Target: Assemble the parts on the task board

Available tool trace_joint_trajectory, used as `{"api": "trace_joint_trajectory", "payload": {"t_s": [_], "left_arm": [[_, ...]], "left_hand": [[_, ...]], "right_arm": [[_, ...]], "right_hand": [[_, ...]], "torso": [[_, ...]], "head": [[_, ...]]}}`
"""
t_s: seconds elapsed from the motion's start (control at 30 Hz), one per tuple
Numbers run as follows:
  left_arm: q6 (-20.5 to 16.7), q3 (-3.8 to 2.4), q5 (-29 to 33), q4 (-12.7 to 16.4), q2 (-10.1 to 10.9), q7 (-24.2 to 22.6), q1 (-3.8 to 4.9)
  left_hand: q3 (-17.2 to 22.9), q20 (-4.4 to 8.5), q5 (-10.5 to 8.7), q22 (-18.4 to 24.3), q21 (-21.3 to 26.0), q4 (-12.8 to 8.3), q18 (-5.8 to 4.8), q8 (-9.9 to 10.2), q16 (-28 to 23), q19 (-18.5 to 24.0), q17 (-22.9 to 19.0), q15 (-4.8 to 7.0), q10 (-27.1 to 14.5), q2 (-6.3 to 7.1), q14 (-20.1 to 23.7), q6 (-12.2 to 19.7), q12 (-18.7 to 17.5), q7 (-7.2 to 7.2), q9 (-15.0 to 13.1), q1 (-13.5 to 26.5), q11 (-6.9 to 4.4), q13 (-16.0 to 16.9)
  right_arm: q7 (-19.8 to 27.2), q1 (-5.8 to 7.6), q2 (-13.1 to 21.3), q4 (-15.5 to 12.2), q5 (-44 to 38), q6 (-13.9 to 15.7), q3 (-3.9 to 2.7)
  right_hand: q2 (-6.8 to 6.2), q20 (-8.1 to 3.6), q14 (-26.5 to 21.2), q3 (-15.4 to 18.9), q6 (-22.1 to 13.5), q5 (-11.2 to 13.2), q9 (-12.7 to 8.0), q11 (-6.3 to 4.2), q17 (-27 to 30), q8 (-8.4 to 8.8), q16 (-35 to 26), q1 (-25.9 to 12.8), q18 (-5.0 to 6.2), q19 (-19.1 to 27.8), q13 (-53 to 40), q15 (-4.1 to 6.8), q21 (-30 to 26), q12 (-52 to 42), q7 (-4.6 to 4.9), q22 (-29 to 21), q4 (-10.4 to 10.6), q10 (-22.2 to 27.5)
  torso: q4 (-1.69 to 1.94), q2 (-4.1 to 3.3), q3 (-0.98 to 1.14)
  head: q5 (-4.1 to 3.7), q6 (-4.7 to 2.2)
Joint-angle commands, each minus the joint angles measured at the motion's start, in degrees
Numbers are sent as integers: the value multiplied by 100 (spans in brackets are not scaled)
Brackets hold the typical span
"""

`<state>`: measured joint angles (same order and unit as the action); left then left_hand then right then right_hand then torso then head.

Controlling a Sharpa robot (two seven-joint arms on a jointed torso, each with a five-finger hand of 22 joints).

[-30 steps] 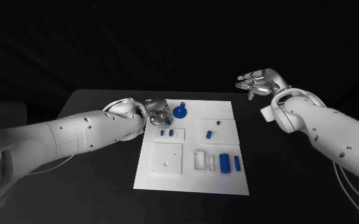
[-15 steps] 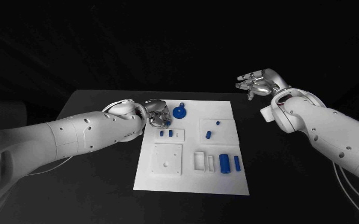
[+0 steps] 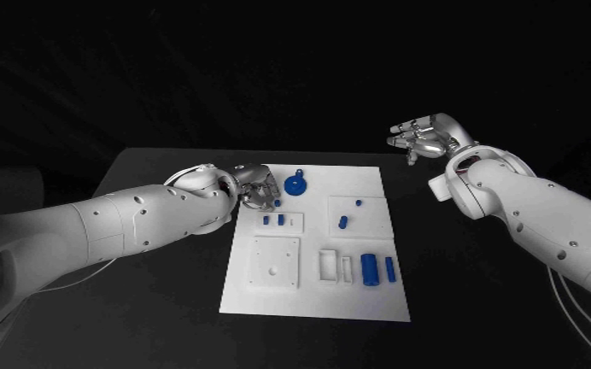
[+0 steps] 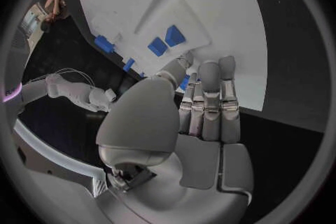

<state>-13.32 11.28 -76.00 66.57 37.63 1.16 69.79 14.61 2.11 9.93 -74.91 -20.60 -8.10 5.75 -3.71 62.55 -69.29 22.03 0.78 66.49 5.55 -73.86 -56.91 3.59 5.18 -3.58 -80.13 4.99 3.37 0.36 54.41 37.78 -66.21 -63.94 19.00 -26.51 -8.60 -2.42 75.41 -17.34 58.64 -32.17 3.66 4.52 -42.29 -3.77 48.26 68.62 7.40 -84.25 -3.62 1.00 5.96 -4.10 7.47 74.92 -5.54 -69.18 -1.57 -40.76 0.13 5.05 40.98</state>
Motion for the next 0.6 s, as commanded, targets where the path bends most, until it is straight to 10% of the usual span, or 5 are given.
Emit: {"api": "trace_joint_trajectory", "payload": {"t_s": [0.03, 0.6], "left_arm": [[-217, -3, 67, 15, 2, -47, -2], [-330, -68, 92, -80, 128, -35, 5]], "left_hand": [[-91, -72, -29, -58, 73, 40, 89, 16, -60, -1, -34, -54, -154, 68, 43, 159, -13, -7, 6, -33, 40, 1], [-558, -139, -8, -125, 432, 129, 149, 27, -120, -108, -138, -111, -474, 24, 99, 380, -17, 21, 16, -404, 128, 1]], "right_arm": [[60, -3, 0, -6, 5, -92, -3], [-2, -37, 56, -105, -190, -344, -3]], "right_hand": [[-11, 39, -29, 29, -20, -28, 3, 22, 18, 19, -11, -58, 124, -65, 13, -25, -35, 26, 47, 9, -23, 114], [18, 58, -1, -173, 22, 100, 4, 57, 38, 18, 38, 115, 211, -153, 20, -37, -41, 28, 61, -8, -392, 228]], "torso": [[-2, -1, 0], [-3, 1, 8]], "head": [[4, -4], [12, -31]]}}
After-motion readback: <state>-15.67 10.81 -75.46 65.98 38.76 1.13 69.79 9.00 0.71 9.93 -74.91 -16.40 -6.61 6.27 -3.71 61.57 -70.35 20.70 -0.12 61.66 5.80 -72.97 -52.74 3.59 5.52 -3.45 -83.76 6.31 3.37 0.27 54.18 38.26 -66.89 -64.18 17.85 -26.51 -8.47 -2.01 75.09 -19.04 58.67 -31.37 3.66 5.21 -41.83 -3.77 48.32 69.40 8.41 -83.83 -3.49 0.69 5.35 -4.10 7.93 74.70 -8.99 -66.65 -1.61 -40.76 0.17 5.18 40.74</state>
